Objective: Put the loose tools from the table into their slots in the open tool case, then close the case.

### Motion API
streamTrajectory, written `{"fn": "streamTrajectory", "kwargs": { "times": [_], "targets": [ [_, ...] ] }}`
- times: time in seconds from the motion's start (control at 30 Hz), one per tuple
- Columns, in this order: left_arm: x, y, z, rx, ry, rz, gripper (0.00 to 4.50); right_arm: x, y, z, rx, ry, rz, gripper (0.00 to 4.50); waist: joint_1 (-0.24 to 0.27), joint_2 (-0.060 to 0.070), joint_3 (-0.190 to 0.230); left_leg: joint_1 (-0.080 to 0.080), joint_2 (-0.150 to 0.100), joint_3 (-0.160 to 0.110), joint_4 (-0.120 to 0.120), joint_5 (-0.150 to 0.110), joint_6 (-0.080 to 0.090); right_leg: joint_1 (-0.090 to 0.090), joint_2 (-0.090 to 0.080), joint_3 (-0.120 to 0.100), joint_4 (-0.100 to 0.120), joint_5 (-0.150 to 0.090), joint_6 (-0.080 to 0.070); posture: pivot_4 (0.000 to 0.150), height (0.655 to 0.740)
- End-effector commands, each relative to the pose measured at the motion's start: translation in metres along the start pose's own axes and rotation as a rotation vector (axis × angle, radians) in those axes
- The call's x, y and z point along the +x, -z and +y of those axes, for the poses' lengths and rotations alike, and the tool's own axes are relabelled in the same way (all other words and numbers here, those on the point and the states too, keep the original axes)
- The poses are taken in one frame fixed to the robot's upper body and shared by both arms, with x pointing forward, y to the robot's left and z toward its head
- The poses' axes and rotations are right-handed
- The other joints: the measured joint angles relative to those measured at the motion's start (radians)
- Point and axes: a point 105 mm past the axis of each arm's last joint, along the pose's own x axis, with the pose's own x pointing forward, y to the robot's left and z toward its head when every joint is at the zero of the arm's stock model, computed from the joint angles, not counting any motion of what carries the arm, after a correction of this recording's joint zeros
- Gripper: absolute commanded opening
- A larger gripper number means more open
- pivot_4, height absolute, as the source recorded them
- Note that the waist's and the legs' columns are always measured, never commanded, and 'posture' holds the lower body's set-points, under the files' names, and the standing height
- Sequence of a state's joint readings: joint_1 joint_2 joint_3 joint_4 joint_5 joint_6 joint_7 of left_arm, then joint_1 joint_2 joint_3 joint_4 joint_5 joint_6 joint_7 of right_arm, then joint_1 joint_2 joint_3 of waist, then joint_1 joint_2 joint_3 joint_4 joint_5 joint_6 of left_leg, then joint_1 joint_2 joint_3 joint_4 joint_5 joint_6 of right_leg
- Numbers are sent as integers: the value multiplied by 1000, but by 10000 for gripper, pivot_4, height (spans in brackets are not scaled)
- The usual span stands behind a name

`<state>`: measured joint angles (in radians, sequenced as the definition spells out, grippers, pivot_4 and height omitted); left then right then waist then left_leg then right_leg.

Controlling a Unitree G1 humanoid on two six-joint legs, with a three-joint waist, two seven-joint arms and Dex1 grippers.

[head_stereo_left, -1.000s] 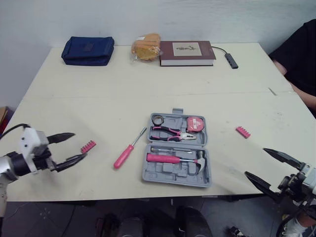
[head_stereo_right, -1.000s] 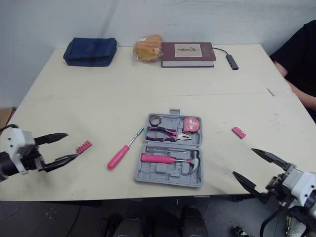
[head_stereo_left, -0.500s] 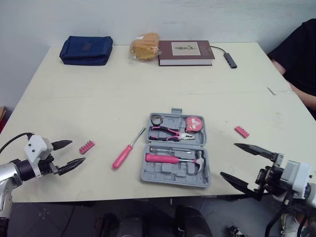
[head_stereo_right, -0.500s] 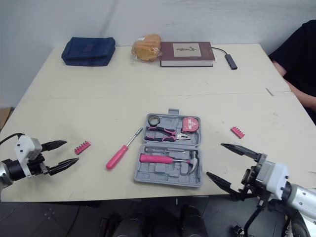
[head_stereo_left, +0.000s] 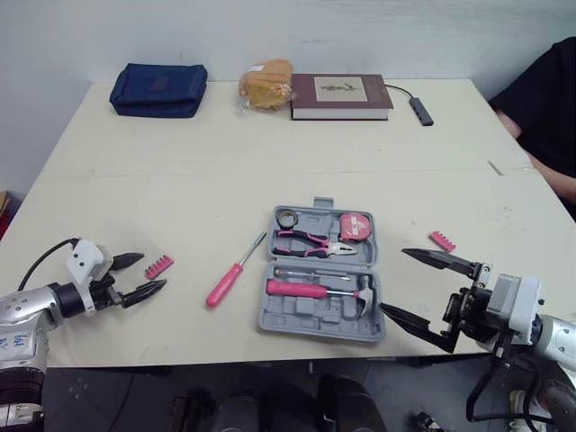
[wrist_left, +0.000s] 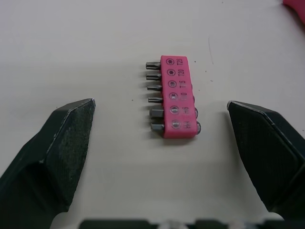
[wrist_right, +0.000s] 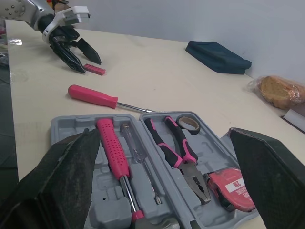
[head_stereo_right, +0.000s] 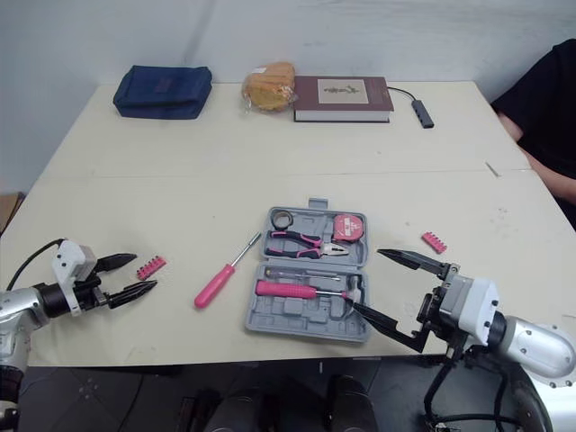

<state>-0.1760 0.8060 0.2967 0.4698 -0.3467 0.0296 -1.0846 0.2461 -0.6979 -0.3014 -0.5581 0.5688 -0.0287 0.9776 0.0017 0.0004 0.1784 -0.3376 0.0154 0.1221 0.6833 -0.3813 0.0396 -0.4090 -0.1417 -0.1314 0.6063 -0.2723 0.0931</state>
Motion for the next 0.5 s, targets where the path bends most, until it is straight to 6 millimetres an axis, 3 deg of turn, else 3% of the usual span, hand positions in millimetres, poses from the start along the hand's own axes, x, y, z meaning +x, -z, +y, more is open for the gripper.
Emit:
{"fn": "streamTrajectory", "kwargs": {
  "times": [0.03,0.23,0.33,0.5],
  "targets": [
    [8,9,-6,-34,34,28,44683,4,-8,0,-44,-17,0,45000,3,0,0,0,0,0,0,0,0,0,0,0,0,0,0,1500,7400],
    [12,14,-10,-19,83,53,44683,4,-9,-3,-52,-6,17,45000,13,0,0,0,-1,0,0,1,0,0,-1,0,0,0,0,1500,7400],
    [12,19,-13,-28,109,67,36686,4,-10,-5,-59,2,23,45000,16,0,0,0,-1,0,0,1,0,0,-1,0,0,0,0,1500,7400],
    [10,29,-9,-42,86,84,14178,3,-11,-7,-60,11,29,45000,16,0,0,0,-1,0,0,0,0,0,-1,0,0,0,0,1500,7400]
  ]
}}
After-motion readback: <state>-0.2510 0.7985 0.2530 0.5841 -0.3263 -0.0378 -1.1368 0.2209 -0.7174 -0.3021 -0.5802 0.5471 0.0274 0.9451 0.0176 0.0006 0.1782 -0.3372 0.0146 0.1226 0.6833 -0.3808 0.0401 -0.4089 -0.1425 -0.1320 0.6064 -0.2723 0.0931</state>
